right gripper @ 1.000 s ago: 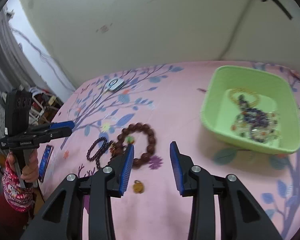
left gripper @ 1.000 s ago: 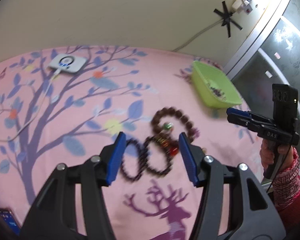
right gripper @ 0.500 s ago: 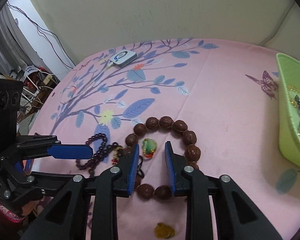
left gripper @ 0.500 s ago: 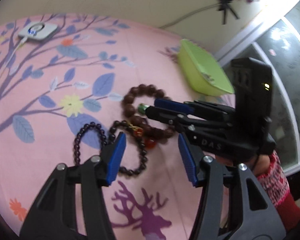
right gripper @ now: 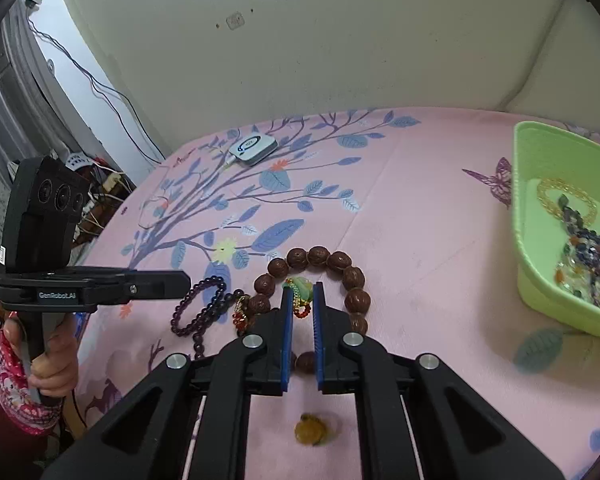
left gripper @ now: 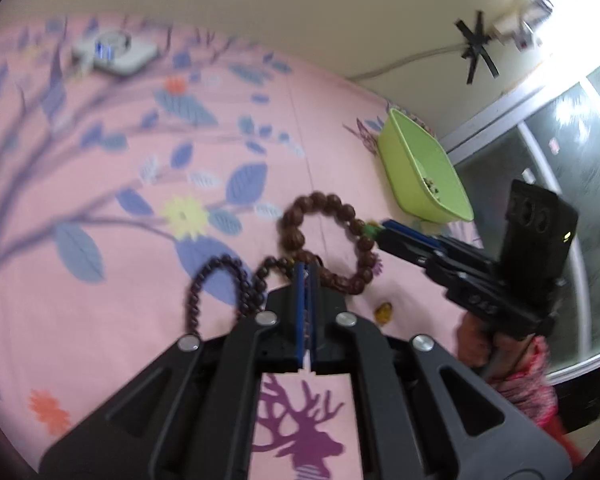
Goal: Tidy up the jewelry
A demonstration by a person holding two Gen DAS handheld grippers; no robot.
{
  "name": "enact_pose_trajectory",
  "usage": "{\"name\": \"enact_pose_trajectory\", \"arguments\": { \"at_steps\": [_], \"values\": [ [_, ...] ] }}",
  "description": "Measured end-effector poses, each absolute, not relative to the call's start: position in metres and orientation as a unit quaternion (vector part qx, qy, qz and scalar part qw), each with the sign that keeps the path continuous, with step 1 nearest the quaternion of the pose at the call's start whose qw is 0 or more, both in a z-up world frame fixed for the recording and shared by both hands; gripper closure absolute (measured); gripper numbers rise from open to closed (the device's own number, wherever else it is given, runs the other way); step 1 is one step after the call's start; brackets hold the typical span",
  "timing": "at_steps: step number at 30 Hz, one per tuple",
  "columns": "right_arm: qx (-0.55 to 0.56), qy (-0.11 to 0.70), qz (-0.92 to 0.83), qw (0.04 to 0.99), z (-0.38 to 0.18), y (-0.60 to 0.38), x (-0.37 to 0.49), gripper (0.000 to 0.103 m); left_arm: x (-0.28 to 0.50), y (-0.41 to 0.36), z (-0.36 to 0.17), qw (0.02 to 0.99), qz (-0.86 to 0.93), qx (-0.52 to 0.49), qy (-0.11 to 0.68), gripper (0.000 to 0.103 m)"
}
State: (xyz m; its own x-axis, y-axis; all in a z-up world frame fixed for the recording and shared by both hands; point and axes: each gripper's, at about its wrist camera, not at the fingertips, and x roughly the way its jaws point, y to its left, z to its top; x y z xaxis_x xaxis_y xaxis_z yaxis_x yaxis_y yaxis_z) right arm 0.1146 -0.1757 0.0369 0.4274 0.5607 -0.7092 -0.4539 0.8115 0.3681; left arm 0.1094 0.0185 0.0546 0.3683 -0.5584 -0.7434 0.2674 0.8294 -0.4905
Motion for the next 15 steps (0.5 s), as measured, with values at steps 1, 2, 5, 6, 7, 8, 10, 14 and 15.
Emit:
{"name": "enact_pose_trajectory", "arguments": {
  "at_steps": [1,2,5,6,7,8,10,14,15],
  "values": [
    [0.066,0.438,0.302,0.844,0.039,-0.181,0.110,0.103,0.104,0.012,0.061,0.831,-0.253,-0.106,0.484,0.094],
    [0.072,0.435,0.302,0.845,0.041,-0.185,0.105,0.103,0.101,0.007,0.064,0.844,-0.251,-0.066,0.468,0.089],
    [0.090,0.430,0.303,0.846,0.041,-0.197,0.092,0.103,0.084,-0.016,0.068,0.876,-0.254,0.084,0.400,0.045],
    [0.095,0.428,0.302,0.847,0.040,-0.200,0.087,0.103,0.080,-0.020,0.067,0.880,-0.261,0.116,0.381,0.040],
    [0.098,0.426,0.303,0.847,0.039,-0.202,0.084,0.103,0.077,-0.022,0.065,0.878,-0.270,0.139,0.369,0.040],
    [0.104,0.426,0.304,0.846,0.038,-0.204,0.081,0.103,0.075,-0.028,0.061,0.872,-0.281,0.171,0.363,0.040],
    [0.115,0.425,0.307,0.844,0.037,-0.206,0.078,0.103,0.078,-0.035,0.054,0.864,-0.285,0.205,0.362,0.040],
    [0.127,0.422,0.309,0.843,0.037,-0.209,0.078,0.103,0.090,-0.042,0.038,0.839,-0.314,0.241,0.374,0.047],
    [0.128,0.422,0.309,0.843,0.036,-0.209,0.078,0.103,0.093,-0.043,0.034,0.830,-0.325,0.246,0.381,0.066]
  ]
}}
